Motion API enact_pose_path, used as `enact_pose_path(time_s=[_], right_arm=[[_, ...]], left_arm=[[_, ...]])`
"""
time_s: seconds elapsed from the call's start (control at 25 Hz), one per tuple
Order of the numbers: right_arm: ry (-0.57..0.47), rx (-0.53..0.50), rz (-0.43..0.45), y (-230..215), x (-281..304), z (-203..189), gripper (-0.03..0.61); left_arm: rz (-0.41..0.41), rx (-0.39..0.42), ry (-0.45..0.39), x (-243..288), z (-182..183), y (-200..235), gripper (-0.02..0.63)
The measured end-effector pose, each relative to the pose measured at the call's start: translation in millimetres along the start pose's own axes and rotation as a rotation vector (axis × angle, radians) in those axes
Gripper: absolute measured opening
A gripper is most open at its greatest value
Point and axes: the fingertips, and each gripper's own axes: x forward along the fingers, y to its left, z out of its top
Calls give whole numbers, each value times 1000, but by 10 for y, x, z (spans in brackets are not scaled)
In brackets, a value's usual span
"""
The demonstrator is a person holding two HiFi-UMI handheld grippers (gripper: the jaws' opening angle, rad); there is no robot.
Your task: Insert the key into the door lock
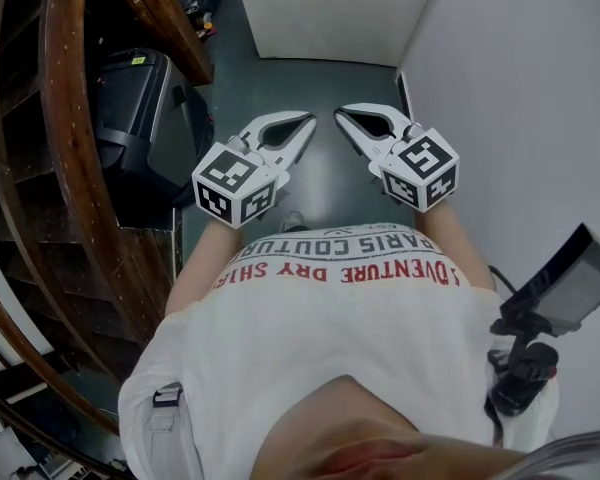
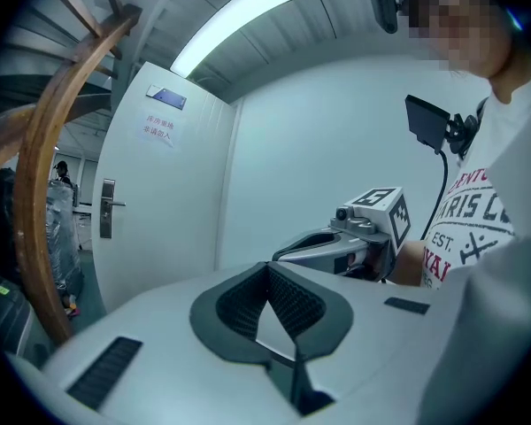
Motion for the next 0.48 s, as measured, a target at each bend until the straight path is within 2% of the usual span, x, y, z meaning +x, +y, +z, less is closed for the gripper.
enact_pose_path(time_s=[0.28, 0.48], right_arm=[[1, -7, 18, 285, 106, -26, 2], [10, -16, 6, 422, 324, 124, 2]], left_arm=[[12, -20, -13, -272, -83, 56, 2], [1, -20, -15, -483, -32, 225, 2]])
